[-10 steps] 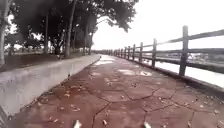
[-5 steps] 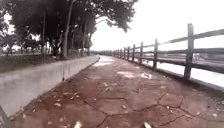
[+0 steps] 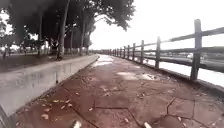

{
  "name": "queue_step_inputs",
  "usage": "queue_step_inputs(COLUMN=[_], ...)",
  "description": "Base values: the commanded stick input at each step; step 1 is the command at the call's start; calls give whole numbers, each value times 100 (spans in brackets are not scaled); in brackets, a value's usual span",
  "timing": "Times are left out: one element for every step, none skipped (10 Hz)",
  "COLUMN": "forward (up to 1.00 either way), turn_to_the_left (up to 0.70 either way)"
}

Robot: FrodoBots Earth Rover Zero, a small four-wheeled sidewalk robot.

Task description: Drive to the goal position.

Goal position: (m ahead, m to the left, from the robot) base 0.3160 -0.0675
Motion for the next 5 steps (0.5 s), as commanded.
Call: queue_step_inputs(forward=[50,50,50,50,50], turn_to_the_left=[2,2,2,2,2])
